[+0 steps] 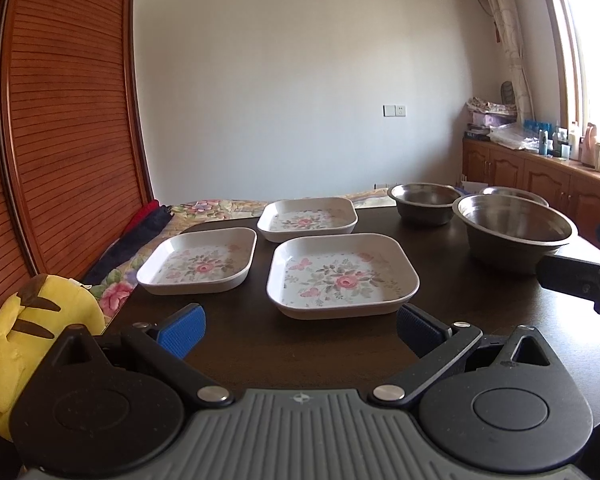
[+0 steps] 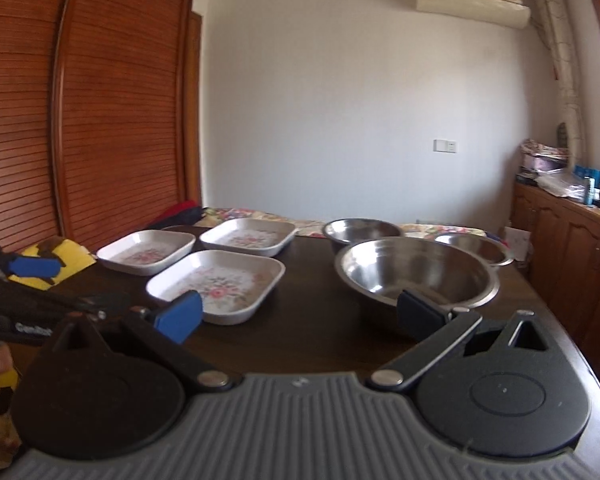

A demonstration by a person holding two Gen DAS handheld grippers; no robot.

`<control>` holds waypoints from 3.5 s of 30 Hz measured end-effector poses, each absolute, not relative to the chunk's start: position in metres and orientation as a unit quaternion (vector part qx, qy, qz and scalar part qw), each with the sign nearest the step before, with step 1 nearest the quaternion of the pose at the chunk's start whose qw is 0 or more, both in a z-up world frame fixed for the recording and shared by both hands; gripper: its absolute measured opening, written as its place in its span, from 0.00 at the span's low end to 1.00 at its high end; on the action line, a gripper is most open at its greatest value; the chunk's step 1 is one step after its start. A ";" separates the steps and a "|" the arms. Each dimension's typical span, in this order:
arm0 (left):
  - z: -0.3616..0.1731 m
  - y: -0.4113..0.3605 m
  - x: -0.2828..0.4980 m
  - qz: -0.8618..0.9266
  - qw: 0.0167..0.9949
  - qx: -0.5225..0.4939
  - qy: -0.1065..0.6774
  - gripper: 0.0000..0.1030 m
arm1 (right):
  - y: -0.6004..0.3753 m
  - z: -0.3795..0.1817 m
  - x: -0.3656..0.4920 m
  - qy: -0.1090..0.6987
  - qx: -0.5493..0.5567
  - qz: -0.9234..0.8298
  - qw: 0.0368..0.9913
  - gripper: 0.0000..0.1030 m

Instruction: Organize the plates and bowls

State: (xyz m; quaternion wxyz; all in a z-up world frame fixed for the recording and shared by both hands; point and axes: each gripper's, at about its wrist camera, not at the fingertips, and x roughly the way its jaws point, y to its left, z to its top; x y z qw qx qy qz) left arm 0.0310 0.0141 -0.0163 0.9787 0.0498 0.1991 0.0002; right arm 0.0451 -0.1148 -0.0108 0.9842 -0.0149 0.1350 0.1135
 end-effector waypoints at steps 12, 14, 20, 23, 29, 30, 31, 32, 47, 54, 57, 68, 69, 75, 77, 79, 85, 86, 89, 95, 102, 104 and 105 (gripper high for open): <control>-0.015 0.039 0.067 -0.005 0.976 0.043 0.212 0.98 | -0.097 -0.003 0.089 0.156 -0.027 0.163 0.974 0.86; -0.013 0.043 0.074 -0.007 0.976 0.041 0.214 0.97 | -0.095 -0.005 0.096 0.163 -0.023 0.171 0.971 0.86; -0.012 0.053 0.096 -0.020 0.974 0.040 0.223 0.86 | -0.081 -0.010 0.117 0.188 -0.032 0.197 0.962 0.79; -0.014 0.057 0.109 -0.026 0.972 0.037 0.229 0.77 | -0.076 -0.013 0.127 0.203 -0.033 0.204 0.957 0.69; -0.022 0.064 0.131 -0.045 0.967 0.034 0.247 0.60 | -0.070 -0.021 0.143 0.233 -0.034 0.205 0.950 0.56; -0.024 0.065 0.134 -0.047 0.966 0.032 0.251 0.58 | -0.069 -0.022 0.144 0.236 -0.039 0.205 0.949 0.55; -0.025 0.066 0.137 -0.047 0.966 0.031 0.253 0.56 | -0.068 -0.023 0.146 0.240 -0.043 0.205 0.948 0.52; -0.026 0.067 0.140 -0.049 0.965 0.030 0.255 0.53 | -0.068 -0.024 0.147 0.243 -0.045 0.205 0.947 0.52; -0.042 0.073 0.170 -0.078 0.953 0.029 0.291 0.37 | -0.066 -0.035 0.171 0.283 -0.037 0.207 0.936 0.35; -0.045 0.071 0.178 -0.086 0.950 0.029 0.299 0.27 | -0.072 -0.038 0.177 0.294 -0.033 0.208 0.932 0.29; -0.045 0.069 0.179 -0.088 0.950 0.028 0.300 0.24 | -0.071 -0.040 0.179 0.299 -0.036 0.210 0.930 0.28; -0.044 0.068 0.180 -0.083 0.949 0.027 0.303 0.16 | -0.075 -0.043 0.183 0.307 -0.014 0.219 0.926 0.23; -0.043 0.069 0.179 -0.082 0.949 0.025 0.304 0.16 | -0.075 -0.043 0.182 0.306 -0.015 0.219 0.926 0.23; -0.041 0.070 0.172 -0.082 0.949 0.015 0.304 0.16 | -0.079 -0.042 0.180 0.303 -0.011 0.218 0.928 0.17; -0.039 0.071 0.168 -0.082 0.950 0.013 0.302 0.16 | -0.080 -0.042 0.178 0.301 -0.010 0.218 0.928 0.17; -0.038 0.070 0.165 -0.082 0.950 0.013 0.301 0.16 | -0.080 -0.041 0.175 0.299 -0.010 0.218 0.929 0.17; -0.035 0.069 0.152 -0.080 0.951 0.015 0.299 0.16 | -0.082 -0.038 0.168 0.292 -0.010 0.218 0.931 0.17; -0.035 0.068 0.149 -0.080 0.951 0.016 0.298 0.16 | -0.083 -0.038 0.166 0.291 -0.009 0.218 0.931 0.17; -0.034 0.067 0.141 -0.081 0.951 0.017 0.297 0.16 | -0.085 -0.037 0.161 0.290 -0.006 0.216 0.932 0.17; -0.031 0.066 0.120 -0.081 0.952 0.014 0.296 0.16 | -0.085 -0.036 0.141 0.286 -0.005 0.215 0.934 0.17; -0.027 0.068 0.092 -0.078 0.953 0.018 0.292 0.16 | -0.088 -0.039 0.132 0.279 -0.006 0.217 0.935 0.17; -0.027 0.069 0.087 -0.076 0.953 0.018 0.292 0.16 | -0.088 -0.040 0.131 0.279 -0.008 0.218 0.935 0.17; -0.027 0.069 0.084 -0.075 0.953 0.018 0.292 0.16 | -0.089 -0.041 0.130 0.280 -0.009 0.220 0.934 0.17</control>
